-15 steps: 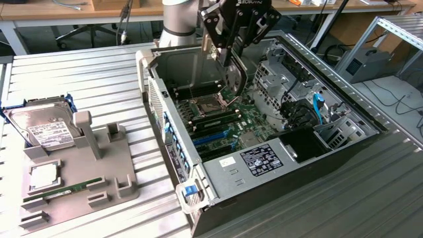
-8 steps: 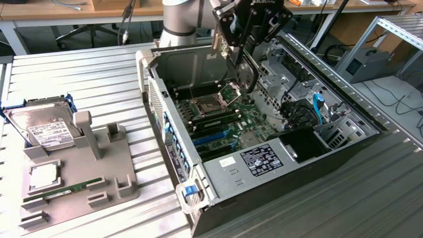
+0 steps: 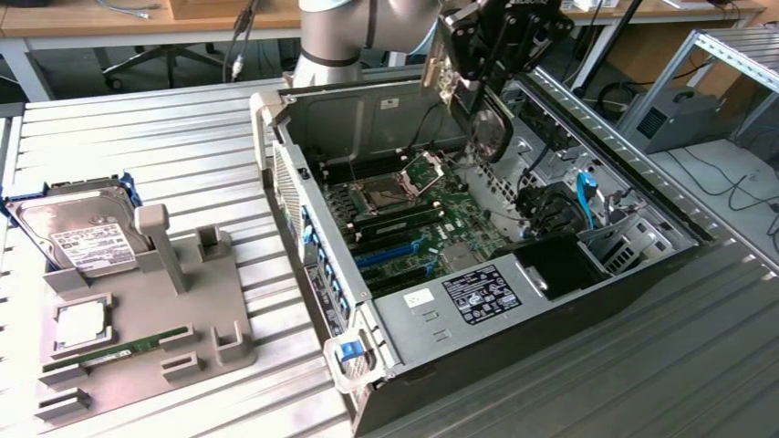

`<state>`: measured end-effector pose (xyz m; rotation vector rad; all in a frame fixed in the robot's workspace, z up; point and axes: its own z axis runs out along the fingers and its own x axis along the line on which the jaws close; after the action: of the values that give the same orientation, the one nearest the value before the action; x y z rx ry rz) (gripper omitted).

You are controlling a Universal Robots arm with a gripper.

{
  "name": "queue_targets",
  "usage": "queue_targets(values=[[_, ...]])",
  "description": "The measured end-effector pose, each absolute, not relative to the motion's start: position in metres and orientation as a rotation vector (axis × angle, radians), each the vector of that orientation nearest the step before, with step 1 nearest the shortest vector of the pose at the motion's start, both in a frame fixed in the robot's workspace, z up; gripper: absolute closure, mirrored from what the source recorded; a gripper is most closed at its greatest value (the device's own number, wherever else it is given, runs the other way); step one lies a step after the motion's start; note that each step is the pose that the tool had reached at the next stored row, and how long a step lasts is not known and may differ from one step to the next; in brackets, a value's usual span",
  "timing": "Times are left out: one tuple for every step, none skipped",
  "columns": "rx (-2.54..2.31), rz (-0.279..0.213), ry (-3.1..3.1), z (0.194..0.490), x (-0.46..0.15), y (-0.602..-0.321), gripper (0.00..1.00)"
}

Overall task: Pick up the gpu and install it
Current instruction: 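Pick up the gpu and move the gpu toward the slot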

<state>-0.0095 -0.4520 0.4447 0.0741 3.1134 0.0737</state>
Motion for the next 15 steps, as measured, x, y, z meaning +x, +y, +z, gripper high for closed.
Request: queue_targets(values=[[0.074,0.074,3.113,0.445,-0.004,-0.452,0.73],[0.073,0.074,3.113,0.445,-0.001,-0.452,0.73],[0.073,0.074,3.113,0.445,0.003,-0.452,0.73],[0.073,0.074,3.113,0.445,0.006,-0.451,0.73],[0.073,0.074,3.113,0.445,0.009,-0.451,0.73],[0.072,0.074,3.113,0.445,0.013,-0.451,0.73],[0.072,0.074,3.113,0.445,0.016,-0.451,0.73],[0.072,0.074,3.113,0.445,0.020,-0.451,0.73],[0.072,0.074,3.113,0.445,0.024,-0.451,0.73],[0.072,0.074,3.113,0.445,0.031,-0.451,0.73],[0.072,0.074,3.113,0.445,0.035,-0.451,0.73],[0.072,0.074,3.113,0.445,0.039,-0.451,0.73],[0.072,0.074,3.114,0.445,0.044,-0.451,0.73],[0.072,0.074,3.113,0.445,0.047,-0.451,0.73],[0.072,0.074,3.113,0.445,0.050,-0.451,0.73]])
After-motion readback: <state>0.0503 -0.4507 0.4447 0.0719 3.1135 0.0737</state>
